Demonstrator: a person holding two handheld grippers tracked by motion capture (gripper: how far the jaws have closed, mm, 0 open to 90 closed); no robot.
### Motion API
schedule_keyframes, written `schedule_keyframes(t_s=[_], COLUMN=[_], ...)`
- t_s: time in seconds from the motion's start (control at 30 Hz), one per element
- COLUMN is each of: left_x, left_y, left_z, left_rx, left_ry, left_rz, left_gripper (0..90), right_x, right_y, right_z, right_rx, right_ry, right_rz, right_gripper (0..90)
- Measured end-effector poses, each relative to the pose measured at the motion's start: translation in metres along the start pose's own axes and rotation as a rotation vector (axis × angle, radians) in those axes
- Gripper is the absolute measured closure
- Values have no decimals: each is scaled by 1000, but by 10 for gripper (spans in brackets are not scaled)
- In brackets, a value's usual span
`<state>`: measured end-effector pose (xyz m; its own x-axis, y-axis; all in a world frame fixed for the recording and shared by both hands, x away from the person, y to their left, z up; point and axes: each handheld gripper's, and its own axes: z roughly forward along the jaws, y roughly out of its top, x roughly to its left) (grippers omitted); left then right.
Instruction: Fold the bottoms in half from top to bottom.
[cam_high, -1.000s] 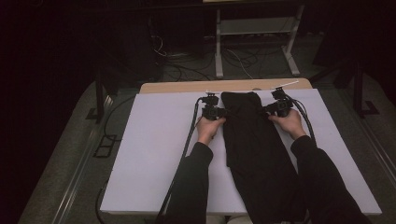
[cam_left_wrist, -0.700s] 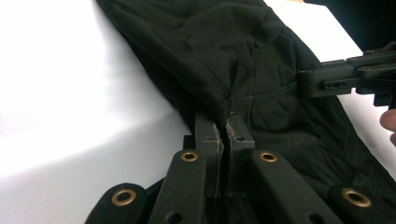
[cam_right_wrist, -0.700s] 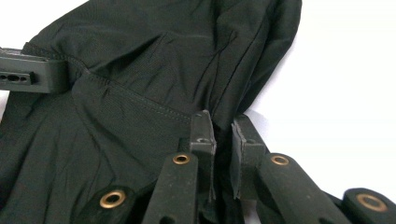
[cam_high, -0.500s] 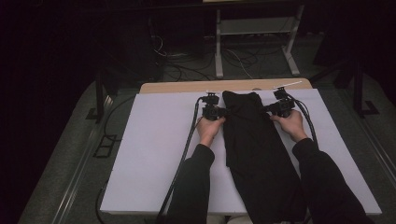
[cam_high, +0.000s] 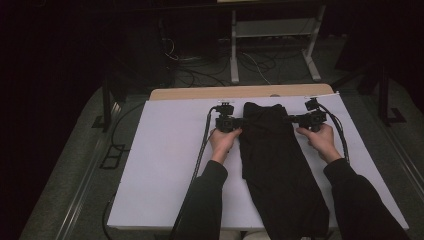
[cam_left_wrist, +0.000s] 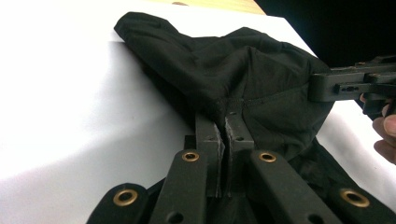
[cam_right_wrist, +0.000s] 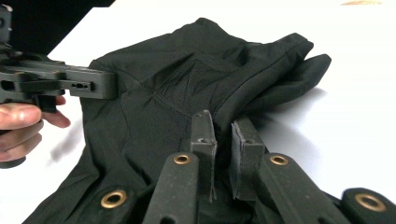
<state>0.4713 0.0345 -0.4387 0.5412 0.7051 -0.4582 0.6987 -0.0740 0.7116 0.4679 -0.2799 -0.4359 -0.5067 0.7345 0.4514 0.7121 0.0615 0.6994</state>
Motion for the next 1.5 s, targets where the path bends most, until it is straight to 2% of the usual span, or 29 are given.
schedule_keyframes(t_s=[0.3, 0.43, 0.57, 0.73, 1.0, 1.5], left_x=[-6, -10, -11, -15, -25, -48], left_y=[-9, -11, -11, -12, -17, -21], left_z=[-5, -10, -14, -19, -27, -46], left_rx=[-7, -5, -6, -13, -18, -22], left_ry=[-11, -15, -10, -24, -38, -32], left_rz=[9, 31, 44, 51, 66, 131], left_gripper=[861, 861, 861, 861, 859, 859], right_x=[-1, 1, 6, 13, 16, 25], right_y=[-9, -11, -14, -18, -22, -23], right_z=[-10, -14, -14, -23, -33, -43], right_rx=[-10, -20, -11, -30, -43, -57], right_ry=[18, 34, 31, 33, 31, 41], right_rz=[30, 38, 15, -1, -7, -25], right_gripper=[801, 800, 801, 800, 800, 800])
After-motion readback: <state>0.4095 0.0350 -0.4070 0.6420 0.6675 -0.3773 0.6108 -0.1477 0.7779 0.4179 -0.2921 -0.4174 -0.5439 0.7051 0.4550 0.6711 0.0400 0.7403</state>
